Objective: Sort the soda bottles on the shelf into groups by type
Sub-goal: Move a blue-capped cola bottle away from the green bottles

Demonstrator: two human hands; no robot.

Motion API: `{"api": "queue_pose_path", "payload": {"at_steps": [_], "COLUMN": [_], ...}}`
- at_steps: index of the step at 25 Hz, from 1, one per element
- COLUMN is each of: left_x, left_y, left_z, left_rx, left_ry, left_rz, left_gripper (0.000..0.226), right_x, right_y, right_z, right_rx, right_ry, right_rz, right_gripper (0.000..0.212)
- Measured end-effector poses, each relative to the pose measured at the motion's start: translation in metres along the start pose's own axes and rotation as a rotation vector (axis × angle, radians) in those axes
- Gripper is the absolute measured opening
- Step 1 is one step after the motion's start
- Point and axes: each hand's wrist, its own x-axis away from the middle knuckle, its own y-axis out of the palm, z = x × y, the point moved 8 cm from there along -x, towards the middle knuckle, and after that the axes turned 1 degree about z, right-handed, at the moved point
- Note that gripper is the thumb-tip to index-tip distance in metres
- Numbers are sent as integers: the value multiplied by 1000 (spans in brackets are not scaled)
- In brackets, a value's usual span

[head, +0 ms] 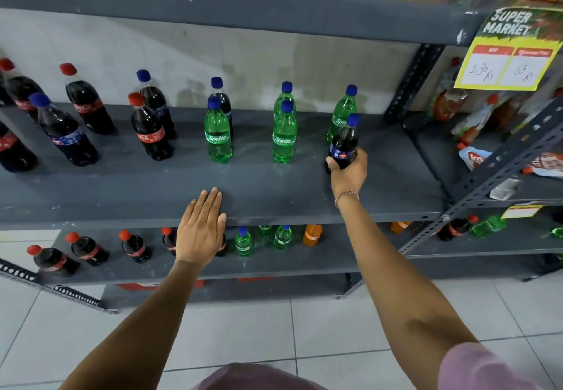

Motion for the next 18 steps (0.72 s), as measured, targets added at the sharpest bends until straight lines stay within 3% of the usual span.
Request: {"api": "queue_pose_path", "payload": {"at_steps": [8,18], "left_x": [20,23], "left_y": [-33,-40], "left_z": [-95,-141], "left_rx": [-18,-18], "left_ry": [-78,-59], "left_rz": [-20,-92], "left_gripper": [64,68], "right_x": [106,188], "right_y": [49,185], "right_z": [-24,-71], "right_rx": [-71,-89], "right_ry": [-62,-81], "right_rz": [-48,-324], "right_gripper": [55,55]}}
